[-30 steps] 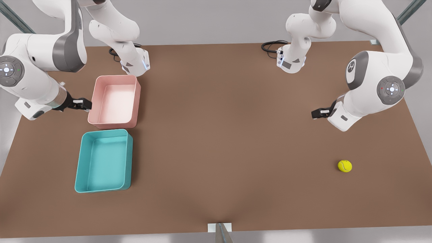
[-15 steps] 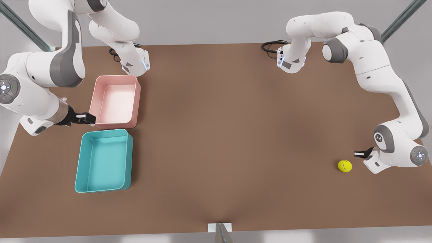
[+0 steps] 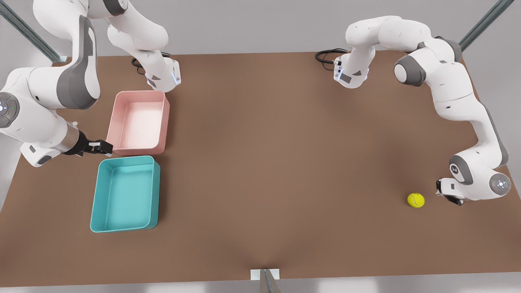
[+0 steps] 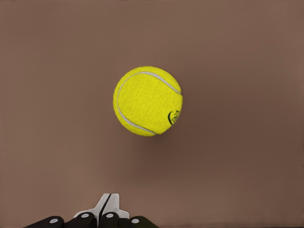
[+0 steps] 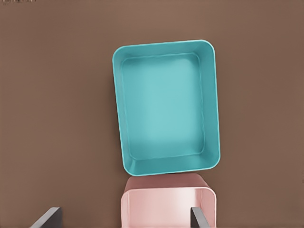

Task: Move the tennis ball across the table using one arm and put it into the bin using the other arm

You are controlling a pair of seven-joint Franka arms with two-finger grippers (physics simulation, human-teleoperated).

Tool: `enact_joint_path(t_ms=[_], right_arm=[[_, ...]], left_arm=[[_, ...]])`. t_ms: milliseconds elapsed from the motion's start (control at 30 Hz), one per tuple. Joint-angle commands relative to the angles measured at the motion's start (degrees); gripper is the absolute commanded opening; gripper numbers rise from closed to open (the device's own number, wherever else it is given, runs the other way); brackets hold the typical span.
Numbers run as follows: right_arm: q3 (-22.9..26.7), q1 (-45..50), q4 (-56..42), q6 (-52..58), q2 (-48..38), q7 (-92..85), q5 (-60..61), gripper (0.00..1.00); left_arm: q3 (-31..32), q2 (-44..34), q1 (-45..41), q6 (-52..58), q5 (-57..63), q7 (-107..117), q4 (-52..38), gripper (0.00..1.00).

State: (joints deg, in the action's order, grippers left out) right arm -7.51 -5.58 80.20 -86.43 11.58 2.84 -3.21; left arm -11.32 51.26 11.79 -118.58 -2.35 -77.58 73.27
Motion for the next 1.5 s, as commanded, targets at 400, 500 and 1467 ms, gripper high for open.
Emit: enact_joint_path(t_ms=[400, 500, 1467], right_arm=[[0.04, -0.22, 0.48, -0.14, 0.99, -0.46, -0.21, 1.0], [0.04, -0.31, 0.4, -0.32, 1.08, -0.55, -0.21, 1.0], [0.12, -0.84, 0.31, -0.76, 1.78, -0.46, -0.3, 1.0]], left_arm=[[2.71, 1.12, -1.42, -6.22, 5.34, -31.4, 0.9, 0.21], [2.71, 1.3, -1.85, -7.19, 4.9, -31.14, 0.9, 0.21], [7.81, -12.93, -22.68, 13.86, -2.66, 62.01, 6.8, 0.21]])
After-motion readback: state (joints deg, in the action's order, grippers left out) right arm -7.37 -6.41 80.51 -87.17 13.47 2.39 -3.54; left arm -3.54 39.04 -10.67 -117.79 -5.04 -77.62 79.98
